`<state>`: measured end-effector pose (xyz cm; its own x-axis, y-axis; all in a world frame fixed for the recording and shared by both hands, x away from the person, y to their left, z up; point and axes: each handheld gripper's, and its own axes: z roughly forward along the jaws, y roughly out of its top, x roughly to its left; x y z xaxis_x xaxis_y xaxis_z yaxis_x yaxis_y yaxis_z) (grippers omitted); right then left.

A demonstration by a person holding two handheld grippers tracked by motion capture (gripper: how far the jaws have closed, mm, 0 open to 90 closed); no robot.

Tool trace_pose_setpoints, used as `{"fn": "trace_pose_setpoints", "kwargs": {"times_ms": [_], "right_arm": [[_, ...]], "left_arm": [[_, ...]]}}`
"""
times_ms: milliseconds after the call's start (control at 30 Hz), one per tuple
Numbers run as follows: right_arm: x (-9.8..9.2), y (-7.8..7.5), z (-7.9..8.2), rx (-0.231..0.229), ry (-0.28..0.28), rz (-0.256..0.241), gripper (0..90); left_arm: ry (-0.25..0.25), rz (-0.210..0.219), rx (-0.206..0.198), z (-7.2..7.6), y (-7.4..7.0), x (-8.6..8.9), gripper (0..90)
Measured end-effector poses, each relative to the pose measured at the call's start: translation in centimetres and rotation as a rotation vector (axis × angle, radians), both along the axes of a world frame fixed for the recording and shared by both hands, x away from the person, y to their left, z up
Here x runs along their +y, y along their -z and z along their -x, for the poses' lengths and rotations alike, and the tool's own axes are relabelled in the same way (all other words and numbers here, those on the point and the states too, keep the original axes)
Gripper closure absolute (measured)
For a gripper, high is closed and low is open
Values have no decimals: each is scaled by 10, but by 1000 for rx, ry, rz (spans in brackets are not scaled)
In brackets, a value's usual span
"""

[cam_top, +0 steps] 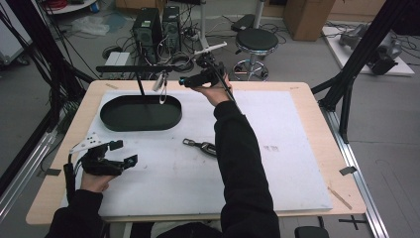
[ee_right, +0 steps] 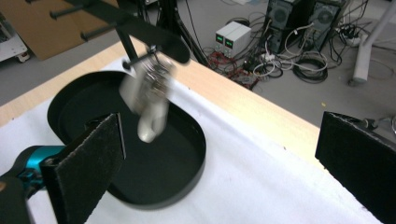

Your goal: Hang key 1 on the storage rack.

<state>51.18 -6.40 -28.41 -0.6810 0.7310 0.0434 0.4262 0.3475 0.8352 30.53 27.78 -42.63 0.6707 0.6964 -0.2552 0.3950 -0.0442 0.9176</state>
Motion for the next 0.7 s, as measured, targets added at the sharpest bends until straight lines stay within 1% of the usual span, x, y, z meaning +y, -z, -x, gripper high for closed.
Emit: {"fn": "trace_pose_setpoints", "kwargs": {"times_ms": [100,200,233,267,367,467,567,633,700], "right_arm": [[-7,4,5,11,-7,4,7],[-13,11,11,37,-23,-10,7],[-14,12,13,46,-29,2,7],[-15,14,15,43,-40,13,7],[-18,19,22,50,-51,11,7],[-21,24,27,58,-61,29,7],[-25,30,32,60,-66,21,7],[-26,34,36,70,-69,28,7],[-28,37,41,68,-80,32,7]], "left_arm": [[0,0,3,0,0,0,17],[0,-2,3,0,0,-1,17],[0,-5,4,0,0,-1,17],[2,-8,2,0,0,-1,17],[2,-9,4,0,0,-1,17],[2,-10,6,0,0,-1,17],[2,-11,8,0,0,-1,17],[2,-13,9,0,0,-1,17],[1,-13,9,0,0,-2,17]]}}
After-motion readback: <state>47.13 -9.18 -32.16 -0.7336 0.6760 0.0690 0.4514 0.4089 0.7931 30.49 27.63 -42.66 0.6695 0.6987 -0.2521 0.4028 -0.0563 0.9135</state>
